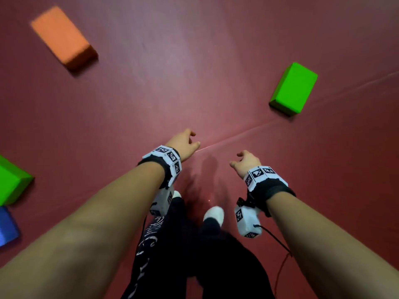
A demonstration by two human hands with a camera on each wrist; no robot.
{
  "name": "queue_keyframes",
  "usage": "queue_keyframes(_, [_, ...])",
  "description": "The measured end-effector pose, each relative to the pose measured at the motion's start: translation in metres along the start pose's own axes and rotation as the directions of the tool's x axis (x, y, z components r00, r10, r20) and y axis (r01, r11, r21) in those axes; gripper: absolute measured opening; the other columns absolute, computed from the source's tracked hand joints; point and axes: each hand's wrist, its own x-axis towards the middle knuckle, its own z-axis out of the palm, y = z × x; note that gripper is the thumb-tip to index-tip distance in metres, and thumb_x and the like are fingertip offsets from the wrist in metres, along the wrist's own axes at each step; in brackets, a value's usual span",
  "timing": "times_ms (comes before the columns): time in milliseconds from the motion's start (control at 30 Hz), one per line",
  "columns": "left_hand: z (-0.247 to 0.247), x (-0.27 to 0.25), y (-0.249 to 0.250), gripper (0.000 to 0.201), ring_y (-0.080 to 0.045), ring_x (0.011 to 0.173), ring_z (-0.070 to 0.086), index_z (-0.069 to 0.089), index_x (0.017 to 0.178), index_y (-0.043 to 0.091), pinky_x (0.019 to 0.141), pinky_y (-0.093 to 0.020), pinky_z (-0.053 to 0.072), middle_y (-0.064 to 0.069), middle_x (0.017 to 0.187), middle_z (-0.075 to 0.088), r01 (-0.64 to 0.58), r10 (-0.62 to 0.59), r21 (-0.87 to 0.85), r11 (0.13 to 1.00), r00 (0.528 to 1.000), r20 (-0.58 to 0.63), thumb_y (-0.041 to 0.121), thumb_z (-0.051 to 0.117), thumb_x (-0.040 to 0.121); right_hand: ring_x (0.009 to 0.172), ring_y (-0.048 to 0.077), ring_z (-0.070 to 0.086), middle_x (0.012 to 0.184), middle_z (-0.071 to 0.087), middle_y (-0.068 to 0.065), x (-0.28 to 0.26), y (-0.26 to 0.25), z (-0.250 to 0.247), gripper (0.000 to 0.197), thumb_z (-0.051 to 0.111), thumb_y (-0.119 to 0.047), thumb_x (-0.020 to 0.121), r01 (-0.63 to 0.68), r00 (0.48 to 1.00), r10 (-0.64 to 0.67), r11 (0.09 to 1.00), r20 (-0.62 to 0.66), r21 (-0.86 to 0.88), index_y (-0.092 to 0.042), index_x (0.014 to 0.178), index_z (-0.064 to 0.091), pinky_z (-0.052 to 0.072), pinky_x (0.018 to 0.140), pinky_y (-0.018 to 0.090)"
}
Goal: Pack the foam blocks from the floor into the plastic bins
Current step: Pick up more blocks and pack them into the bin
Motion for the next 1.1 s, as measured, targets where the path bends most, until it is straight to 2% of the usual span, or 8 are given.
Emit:
queue_keyframes(200, [-0.008, 0.096, 0.107, 0.045, -0.026, 0.114, 0.056, 0.045, 0.134, 0.011, 0.093, -0.029, 0.040, -0.010, 0.127, 0.059, -0.042, 0.032, 0.120, 0.992, 0.996, 0.084, 0.032, 0.052, 0.095, 0.117, 0.032, 0.052, 0.128, 0.054, 0.016, 0.083, 0.013, -0.095, 0.043, 0.058, -0.022, 0.090, -0.055, 0.998, 0.057, 0.996, -0.026, 0.071, -0.007, 0.129, 0.049, 0.040, 0.093, 0.029])
queue_keyframes(267, [-0.010, 0.116, 0.125, 0.045, -0.026, 0.114, 0.056, 0.045, 0.134, 0.011, 0.094, -0.029, 0.040, -0.010, 0.126, 0.059, -0.047, 0.038, 0.124, 0.991, 0.997, 0.072, 0.032, 0.052, 0.095, 0.118, 0.033, 0.052, 0.129, 0.054, 0.016, 0.100, 0.010, -0.110, 0.042, 0.057, -0.020, 0.090, -0.057, 0.998, 0.059, 0.990, -0.018, 0.130, -0.009, 0.130, 0.048, 0.041, 0.092, 0.030])
queue_keyframes(367, [0.003, 0.188, 0.190, 0.045, -0.027, 0.113, 0.056, 0.045, 0.134, 0.010, 0.093, -0.029, 0.040, -0.011, 0.125, 0.060, -0.041, 0.019, 0.180, 0.983, 0.992, 0.124, 0.032, 0.052, 0.095, 0.114, 0.033, 0.056, 0.126, 0.057, 0.017, 0.162, 0.024, -0.161, 0.042, 0.057, -0.022, 0.090, -0.138, 0.990, 0.134, 0.960, 0.031, 0.243, -0.010, 0.129, 0.048, 0.043, 0.092, 0.033])
queue_keyframes(600, [0.028, 0.309, 0.279, 0.045, -0.030, 0.114, 0.056, 0.046, 0.133, 0.010, 0.094, -0.033, 0.041, -0.012, 0.125, 0.060, -0.052, -0.003, 0.274, 0.960, 0.980, 0.198, 0.033, 0.053, 0.095, 0.112, 0.031, 0.057, 0.124, 0.058, 0.015, 0.260, 0.066, -0.222, 0.045, 0.062, -0.022, 0.087, -0.277, 0.961, 0.264, 0.882, 0.085, 0.382, -0.009, 0.128, 0.048, 0.043, 0.085, 0.029])
queue_keyframes(733, [0.043, 0.363, 0.298, 0.043, -0.030, 0.113, 0.057, 0.049, 0.130, 0.010, 0.094, -0.033, 0.043, -0.012, 0.124, 0.060, -0.031, -0.023, 0.268, 0.963, 0.981, 0.193, 0.033, 0.054, 0.094, 0.123, 0.033, 0.047, 0.134, 0.048, 0.017, 0.308, 0.084, -0.227, 0.053, 0.063, -0.022, 0.087, -0.320, 0.944, 0.323, 0.862, 0.059, 0.393, -0.005, 0.133, 0.041, 0.040, 0.095, 0.035])
queue_keyframes(933, [0.103, 0.452, 0.305, 0.044, -0.029, 0.113, 0.057, 0.049, 0.131, 0.011, 0.095, -0.032, 0.042, -0.012, 0.126, 0.060, -0.094, -0.017, 0.325, 0.941, 0.946, 0.323, 0.034, 0.056, 0.094, 0.130, 0.035, 0.038, 0.140, 0.039, 0.020, 0.404, 0.114, -0.214, 0.075, 0.069, -0.033, 0.083, -0.409, 0.876, 0.482, 0.729, 0.012, 0.548, -0.001, 0.140, 0.031, 0.033, 0.104, 0.040])
queue_keyframes(1100, [0.145, 0.503, 0.309, 0.053, -0.026, 0.117, 0.056, 0.040, 0.139, 0.010, 0.093, -0.026, 0.039, -0.011, 0.132, 0.056, -0.100, 0.004, 0.244, 0.965, 0.931, 0.365, 0.034, 0.055, 0.094, 0.140, 0.034, 0.025, 0.152, 0.023, 0.017, 0.467, 0.129, -0.191, 0.100, 0.069, -0.037, 0.083, -0.429, 0.853, 0.522, 0.683, 0.016, 0.592, -0.006, 0.151, 0.002, 0.025, 0.113, 0.042])
